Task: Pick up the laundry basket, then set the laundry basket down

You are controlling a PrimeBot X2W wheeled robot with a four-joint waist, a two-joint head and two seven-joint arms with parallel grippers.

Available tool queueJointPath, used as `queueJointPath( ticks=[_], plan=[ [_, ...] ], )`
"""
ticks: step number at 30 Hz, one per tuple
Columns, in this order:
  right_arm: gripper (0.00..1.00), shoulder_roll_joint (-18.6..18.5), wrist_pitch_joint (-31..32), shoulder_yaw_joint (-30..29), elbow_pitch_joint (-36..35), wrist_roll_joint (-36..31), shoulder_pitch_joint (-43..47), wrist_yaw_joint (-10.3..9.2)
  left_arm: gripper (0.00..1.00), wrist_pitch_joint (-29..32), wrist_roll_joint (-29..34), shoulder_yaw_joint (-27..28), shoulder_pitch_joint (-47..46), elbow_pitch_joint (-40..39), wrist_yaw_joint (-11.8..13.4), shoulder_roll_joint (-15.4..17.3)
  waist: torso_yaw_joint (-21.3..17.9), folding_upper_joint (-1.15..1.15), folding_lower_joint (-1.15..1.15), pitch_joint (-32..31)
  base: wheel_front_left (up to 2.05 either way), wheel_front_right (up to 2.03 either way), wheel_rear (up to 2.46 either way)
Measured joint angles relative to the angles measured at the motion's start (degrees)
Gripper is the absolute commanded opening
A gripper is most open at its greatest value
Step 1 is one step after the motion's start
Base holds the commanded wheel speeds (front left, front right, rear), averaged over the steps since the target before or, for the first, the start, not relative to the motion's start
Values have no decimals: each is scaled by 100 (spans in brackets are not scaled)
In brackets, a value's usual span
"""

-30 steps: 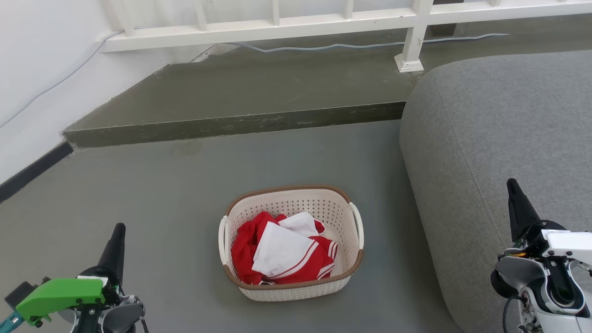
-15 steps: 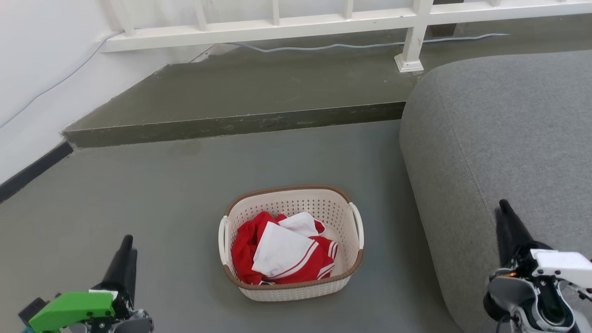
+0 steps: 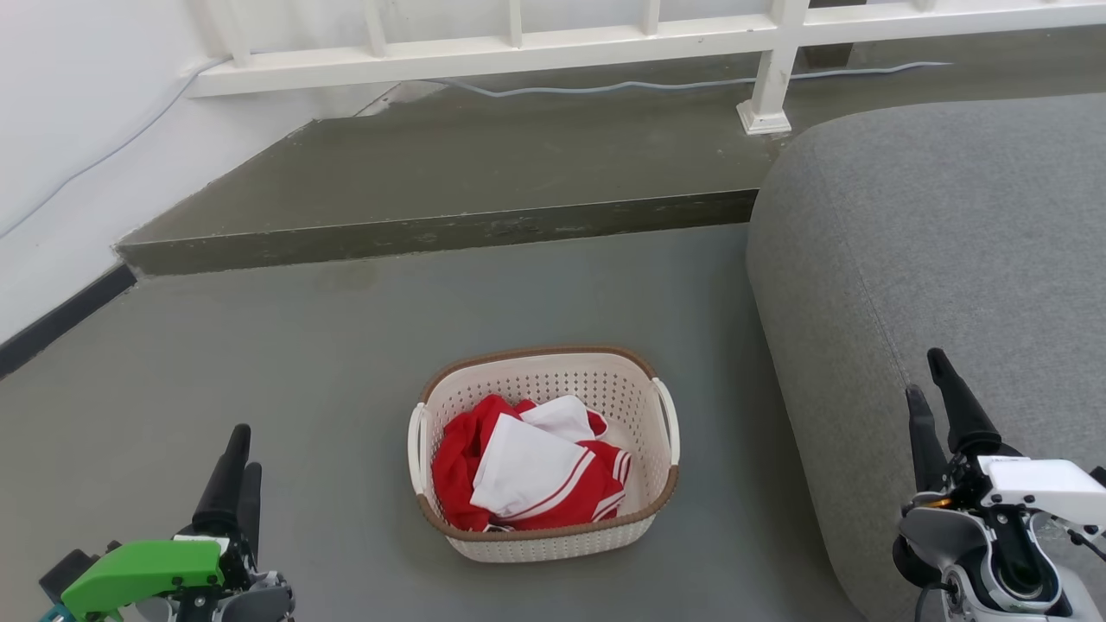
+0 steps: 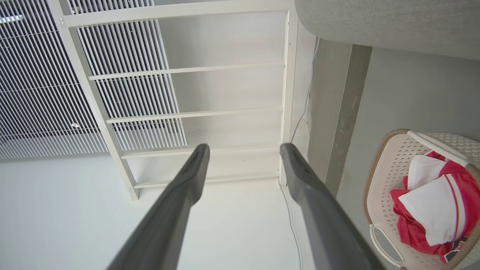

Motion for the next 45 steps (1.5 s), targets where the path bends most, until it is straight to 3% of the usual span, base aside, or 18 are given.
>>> queueJointPath(
  ticks=[21,40,45],
  plan=[
    [100,-261,-506,710,-345,-960,-158,0,100,-463,829,-403,-34,-223,-1,89,-9,0,0,16,0,0,0],
    [100,-548,-914,1419,-405,-2618,-336,-1,100,-845,2827,-641,-164,-443,0,231,-31,0,0,25,0,0,0],
    [100,-587,-1012,1479,-415,-3174,-407,-101,100,-954,3421,-704,-164,-478,75,235,-52,0,0,29,0,0,0]
  ],
)
